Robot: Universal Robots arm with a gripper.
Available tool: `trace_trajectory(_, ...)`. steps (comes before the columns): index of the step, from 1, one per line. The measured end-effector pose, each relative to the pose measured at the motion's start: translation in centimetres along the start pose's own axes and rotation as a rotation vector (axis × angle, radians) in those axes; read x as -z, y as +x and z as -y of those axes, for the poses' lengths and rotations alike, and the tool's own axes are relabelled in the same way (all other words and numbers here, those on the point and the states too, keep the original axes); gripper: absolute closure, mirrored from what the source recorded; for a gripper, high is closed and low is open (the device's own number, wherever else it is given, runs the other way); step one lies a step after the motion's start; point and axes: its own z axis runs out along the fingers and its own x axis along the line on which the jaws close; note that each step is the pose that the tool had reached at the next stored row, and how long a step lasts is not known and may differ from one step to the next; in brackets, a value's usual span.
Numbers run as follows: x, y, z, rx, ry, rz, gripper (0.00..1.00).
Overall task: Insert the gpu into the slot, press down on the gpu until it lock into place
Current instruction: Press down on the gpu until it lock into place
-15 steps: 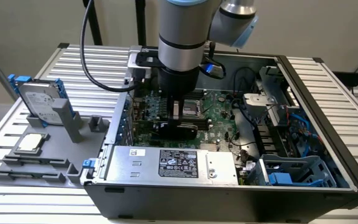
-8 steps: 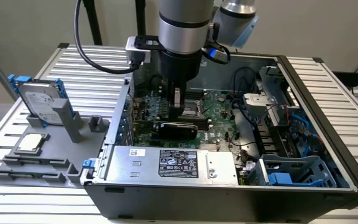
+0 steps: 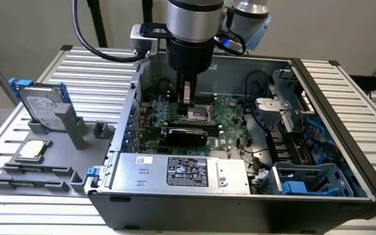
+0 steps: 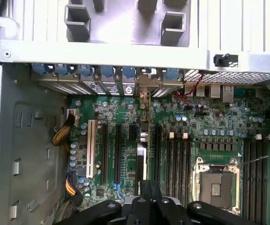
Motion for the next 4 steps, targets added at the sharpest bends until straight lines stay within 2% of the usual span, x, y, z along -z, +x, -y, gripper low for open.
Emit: trace_trajectory(4,0.02,0.0,0.0,0.0,-0.0001,0.0006,0.89)
